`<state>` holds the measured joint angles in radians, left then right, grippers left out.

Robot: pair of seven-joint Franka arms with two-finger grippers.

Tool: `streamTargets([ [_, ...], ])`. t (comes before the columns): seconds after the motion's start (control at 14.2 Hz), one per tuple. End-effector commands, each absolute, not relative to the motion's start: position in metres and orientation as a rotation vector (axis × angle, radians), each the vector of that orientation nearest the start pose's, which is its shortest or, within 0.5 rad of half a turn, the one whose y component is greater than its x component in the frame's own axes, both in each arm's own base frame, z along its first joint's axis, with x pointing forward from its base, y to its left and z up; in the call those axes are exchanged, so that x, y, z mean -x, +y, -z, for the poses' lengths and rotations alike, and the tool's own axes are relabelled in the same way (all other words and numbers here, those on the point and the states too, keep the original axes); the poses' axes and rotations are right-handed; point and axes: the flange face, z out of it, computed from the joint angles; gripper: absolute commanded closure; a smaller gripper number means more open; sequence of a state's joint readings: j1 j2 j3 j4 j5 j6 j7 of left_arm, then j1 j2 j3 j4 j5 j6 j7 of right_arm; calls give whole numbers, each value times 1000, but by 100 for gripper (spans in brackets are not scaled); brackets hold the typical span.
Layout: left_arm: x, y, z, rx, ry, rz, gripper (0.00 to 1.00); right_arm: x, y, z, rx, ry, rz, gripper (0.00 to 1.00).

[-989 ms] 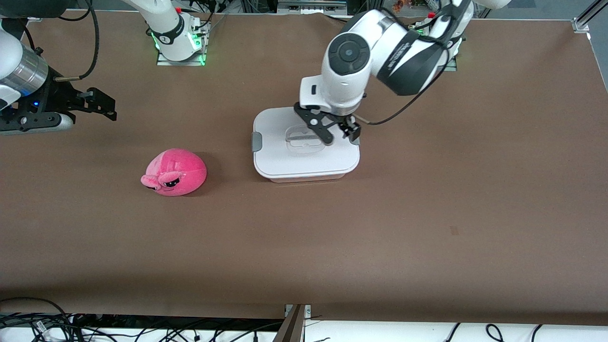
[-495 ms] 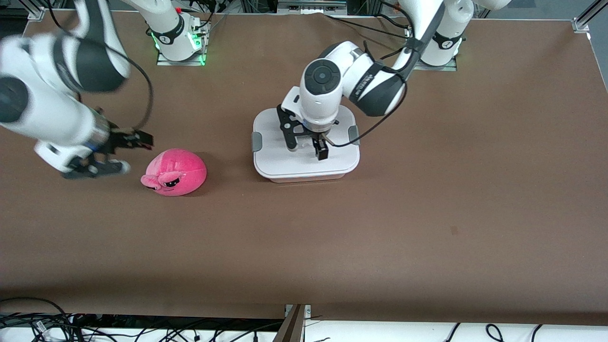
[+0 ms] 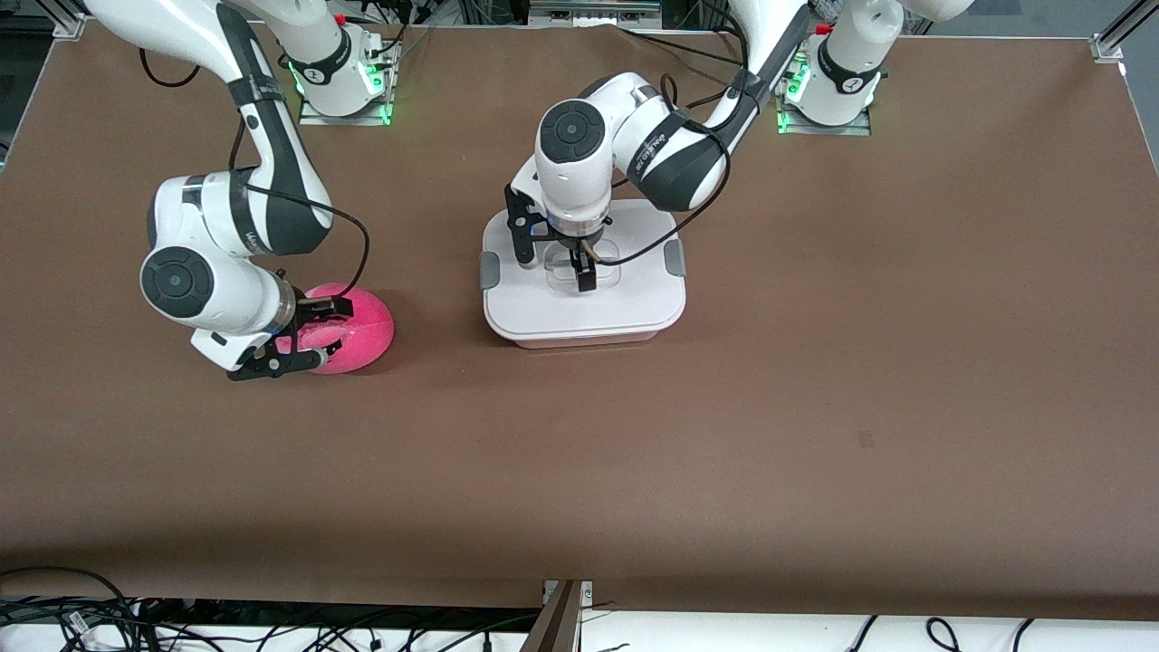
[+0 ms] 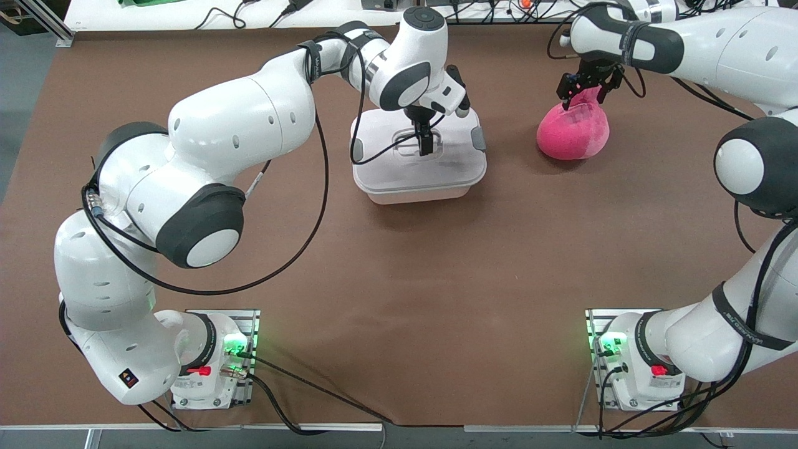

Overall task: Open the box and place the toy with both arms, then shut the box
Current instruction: 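Grasp the lid handle with the left gripper while the right gripper grasps the toy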

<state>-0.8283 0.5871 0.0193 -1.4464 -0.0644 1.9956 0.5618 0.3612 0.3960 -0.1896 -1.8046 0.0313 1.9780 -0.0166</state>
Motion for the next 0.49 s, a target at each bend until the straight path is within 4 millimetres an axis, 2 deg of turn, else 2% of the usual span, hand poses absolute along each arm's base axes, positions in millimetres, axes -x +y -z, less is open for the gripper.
streamTargets([
  [0.0, -484, -515, -351, 2452, 1996, -40, 92, -592, 106, -309, 3148, -283, -336, 0],
  [0.07, -484, -516, -353, 2450, 1999, -35, 100, -589, 106, -305, 3145, -278, -343, 0],
  [0.14, -484, -516, -354, 2453, 1997, -33, 100, -589, 105, -301, 3145, -276, -329, 2],
  [0.21, -484, -516, -358, 2452, 2000, -28, 100, -588, 104, -296, 3147, -273, -312, 11],
  [0.28, -483, -515, -360, 2447, 2005, -31, 100, -587, 103, -292, 3149, -272, -300, 30],
  [0.42, -484, -516, -368, 2445, 2011, -14, 100, -587, 102, -290, 3149, -270, -297, 81],
])
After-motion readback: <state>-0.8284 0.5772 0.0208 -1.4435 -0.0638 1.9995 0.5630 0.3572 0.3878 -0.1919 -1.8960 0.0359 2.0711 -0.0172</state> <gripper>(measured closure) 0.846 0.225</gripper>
